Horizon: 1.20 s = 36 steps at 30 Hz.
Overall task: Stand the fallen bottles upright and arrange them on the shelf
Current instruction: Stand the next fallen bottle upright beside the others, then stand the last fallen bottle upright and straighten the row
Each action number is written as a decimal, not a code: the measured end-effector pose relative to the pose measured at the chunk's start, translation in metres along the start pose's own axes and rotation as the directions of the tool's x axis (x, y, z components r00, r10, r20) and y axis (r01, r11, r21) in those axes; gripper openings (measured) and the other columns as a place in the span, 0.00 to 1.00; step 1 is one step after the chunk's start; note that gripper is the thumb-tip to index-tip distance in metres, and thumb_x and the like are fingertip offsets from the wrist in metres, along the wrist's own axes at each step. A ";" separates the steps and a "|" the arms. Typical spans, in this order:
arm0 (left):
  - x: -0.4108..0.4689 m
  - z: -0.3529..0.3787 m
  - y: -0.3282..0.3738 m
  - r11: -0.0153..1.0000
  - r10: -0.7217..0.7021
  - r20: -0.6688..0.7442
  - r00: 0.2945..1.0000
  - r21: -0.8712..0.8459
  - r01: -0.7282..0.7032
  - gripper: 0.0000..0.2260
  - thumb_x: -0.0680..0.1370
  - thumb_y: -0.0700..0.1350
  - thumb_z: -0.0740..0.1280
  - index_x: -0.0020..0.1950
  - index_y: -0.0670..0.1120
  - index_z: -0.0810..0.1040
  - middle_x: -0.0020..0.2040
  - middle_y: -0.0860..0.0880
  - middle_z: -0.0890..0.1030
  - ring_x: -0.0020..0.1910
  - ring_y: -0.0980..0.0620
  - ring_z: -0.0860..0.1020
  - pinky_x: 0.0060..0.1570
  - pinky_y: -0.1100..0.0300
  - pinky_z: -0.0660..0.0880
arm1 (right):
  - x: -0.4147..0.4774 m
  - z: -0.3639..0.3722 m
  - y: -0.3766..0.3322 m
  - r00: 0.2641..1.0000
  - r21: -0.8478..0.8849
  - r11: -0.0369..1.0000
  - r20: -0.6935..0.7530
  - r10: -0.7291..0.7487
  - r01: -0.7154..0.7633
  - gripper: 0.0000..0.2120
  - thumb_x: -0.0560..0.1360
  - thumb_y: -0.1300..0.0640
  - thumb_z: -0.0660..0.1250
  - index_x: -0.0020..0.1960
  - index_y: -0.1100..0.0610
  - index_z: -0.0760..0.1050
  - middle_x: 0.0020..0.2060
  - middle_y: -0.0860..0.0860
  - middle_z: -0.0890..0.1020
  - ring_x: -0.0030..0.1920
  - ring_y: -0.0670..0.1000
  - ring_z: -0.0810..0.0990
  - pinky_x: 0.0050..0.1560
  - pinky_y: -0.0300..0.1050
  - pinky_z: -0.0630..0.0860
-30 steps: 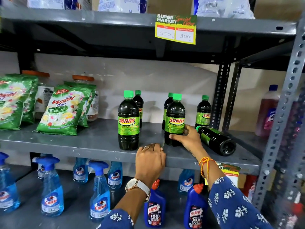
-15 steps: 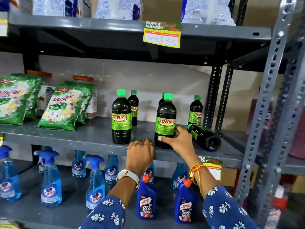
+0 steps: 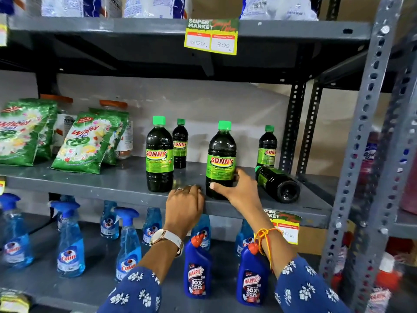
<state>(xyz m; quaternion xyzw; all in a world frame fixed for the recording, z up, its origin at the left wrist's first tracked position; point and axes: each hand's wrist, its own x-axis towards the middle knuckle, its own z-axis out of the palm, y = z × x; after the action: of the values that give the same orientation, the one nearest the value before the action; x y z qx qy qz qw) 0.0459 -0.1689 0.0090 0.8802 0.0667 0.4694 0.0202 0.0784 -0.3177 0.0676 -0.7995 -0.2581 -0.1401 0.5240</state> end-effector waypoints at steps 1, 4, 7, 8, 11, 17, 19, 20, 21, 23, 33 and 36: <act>-0.001 0.000 0.001 0.999 0.000 -0.028 1.000 -0.038 -0.002 0.15 0.76 0.46 0.52 0.40 0.45 0.76 0.31 0.45 0.80 0.30 0.44 0.78 0.34 0.56 0.71 | 0.000 -0.003 0.000 1.000 0.007 1.000 -0.009 0.009 -0.009 0.31 0.63 0.45 0.76 0.61 0.57 0.72 0.57 0.54 0.81 0.50 0.47 0.78 0.48 0.37 0.71; -0.008 -0.005 0.004 0.958 -0.106 -0.168 0.980 -0.280 0.056 0.15 0.78 0.45 0.52 0.50 0.41 0.77 0.43 0.41 0.82 0.41 0.44 0.79 0.44 0.55 0.72 | 0.011 -0.026 -0.001 0.981 -0.072 0.997 -0.188 -0.052 0.039 0.39 0.66 0.36 0.69 0.66 0.61 0.68 0.60 0.57 0.78 0.59 0.55 0.77 0.56 0.45 0.75; -0.013 -0.014 0.033 0.907 -0.036 -0.339 0.940 -0.406 -0.111 0.16 0.79 0.45 0.53 0.54 0.38 0.77 0.55 0.40 0.79 0.55 0.45 0.74 0.61 0.61 0.65 | 0.041 -0.064 0.001 0.919 -0.448 0.893 -0.365 -0.152 -0.030 0.29 0.70 0.38 0.65 0.57 0.61 0.75 0.53 0.60 0.81 0.57 0.60 0.76 0.52 0.52 0.77; -0.012 -0.016 0.047 0.897 0.052 -0.358 0.932 -0.394 -0.201 0.16 0.79 0.44 0.54 0.53 0.38 0.78 0.55 0.40 0.80 0.55 0.46 0.74 0.61 0.61 0.65 | 0.052 -0.072 0.001 0.936 -0.553 0.824 -0.340 -0.090 -0.122 0.28 0.70 0.39 0.65 0.56 0.61 0.76 0.52 0.61 0.81 0.58 0.61 0.75 0.52 0.52 0.76; -0.003 -0.008 0.092 0.890 0.193 -0.244 0.950 -0.365 -0.274 0.16 0.78 0.45 0.54 0.50 0.39 0.79 0.47 0.41 0.82 0.46 0.44 0.79 0.48 0.55 0.73 | 0.073 -0.073 0.012 0.962 -0.785 0.558 -0.208 0.174 -0.271 0.28 0.70 0.41 0.67 0.61 0.60 0.73 0.59 0.58 0.77 0.63 0.59 0.72 0.56 0.51 0.72; 0.013 0.021 0.124 0.942 0.215 -0.021 0.976 -0.259 -0.213 0.14 0.77 0.48 0.55 0.38 0.46 0.76 0.32 0.45 0.79 0.31 0.44 0.77 0.27 0.56 0.70 | 0.080 -0.063 0.031 0.941 -0.868 0.376 -0.256 0.223 -0.325 0.22 0.72 0.53 0.65 0.64 0.58 0.72 0.63 0.56 0.75 0.64 0.57 0.71 0.57 0.48 0.70; 0.011 0.026 0.123 0.944 0.212 -0.009 0.977 -0.256 -0.207 0.18 0.78 0.50 0.53 0.35 0.47 0.76 0.31 0.47 0.79 0.29 0.45 0.77 0.26 0.58 0.69 | 0.076 -0.074 0.032 0.956 -0.845 0.452 -0.222 0.193 -0.287 0.23 0.70 0.52 0.68 0.64 0.58 0.71 0.62 0.56 0.76 0.64 0.59 0.72 0.57 0.49 0.72; 0.009 0.026 0.123 0.943 0.219 -0.015 0.976 -0.255 -0.215 0.18 0.78 0.50 0.52 0.34 0.47 0.76 0.30 0.47 0.79 0.28 0.46 0.76 0.25 0.58 0.69 | 0.071 -0.081 0.033 0.960 -0.804 0.526 -0.216 0.178 -0.278 0.24 0.69 0.51 0.70 0.62 0.58 0.72 0.61 0.57 0.77 0.63 0.60 0.74 0.57 0.50 0.73; 0.008 0.027 0.123 0.941 0.220 -0.024 0.975 -0.256 -0.219 0.18 0.78 0.49 0.52 0.33 0.48 0.75 0.29 0.48 0.78 0.27 0.46 0.76 0.24 0.59 0.68 | 0.068 -0.088 0.036 0.960 -0.733 0.621 -0.228 0.159 -0.277 0.24 0.68 0.49 0.72 0.60 0.59 0.74 0.59 0.57 0.79 0.61 0.60 0.75 0.55 0.50 0.74; 0.010 0.025 0.123 0.948 0.191 -0.036 0.981 -0.251 -0.194 0.19 0.78 0.49 0.53 0.30 0.48 0.72 0.26 0.48 0.77 0.24 0.46 0.75 0.22 0.61 0.63 | 0.062 -0.099 0.044 0.952 -0.501 0.830 -0.287 0.110 -0.246 0.24 0.64 0.46 0.74 0.56 0.58 0.76 0.53 0.58 0.82 0.56 0.59 0.79 0.51 0.48 0.75; 0.024 0.021 0.119 0.983 0.149 -0.010 0.989 -0.110 -0.149 0.17 0.71 0.52 0.72 0.25 0.48 0.73 0.17 0.48 0.72 0.15 0.46 0.71 0.20 0.65 0.55 | 0.052 -0.107 0.082 0.982 0.244 0.967 -0.157 0.109 -0.069 0.13 0.70 0.55 0.71 0.53 0.49 0.73 0.53 0.51 0.81 0.51 0.49 0.80 0.55 0.44 0.75; 0.021 0.024 0.117 0.976 0.180 -0.034 0.983 -0.117 -0.183 0.14 0.71 0.53 0.67 0.27 0.49 0.75 0.18 0.49 0.72 0.16 0.47 0.71 0.20 0.65 0.55 | 0.054 -0.107 0.082 0.980 0.225 0.967 -0.126 0.153 -0.122 0.23 0.67 0.50 0.73 0.60 0.50 0.72 0.55 0.50 0.80 0.57 0.52 0.77 0.62 0.51 0.73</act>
<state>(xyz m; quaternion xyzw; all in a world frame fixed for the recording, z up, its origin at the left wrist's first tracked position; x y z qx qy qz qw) 0.0888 -0.2816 0.0251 0.8742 -0.0420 0.4828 0.0290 0.1736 -0.4270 0.0755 -0.7416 -0.1775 -0.1311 0.6335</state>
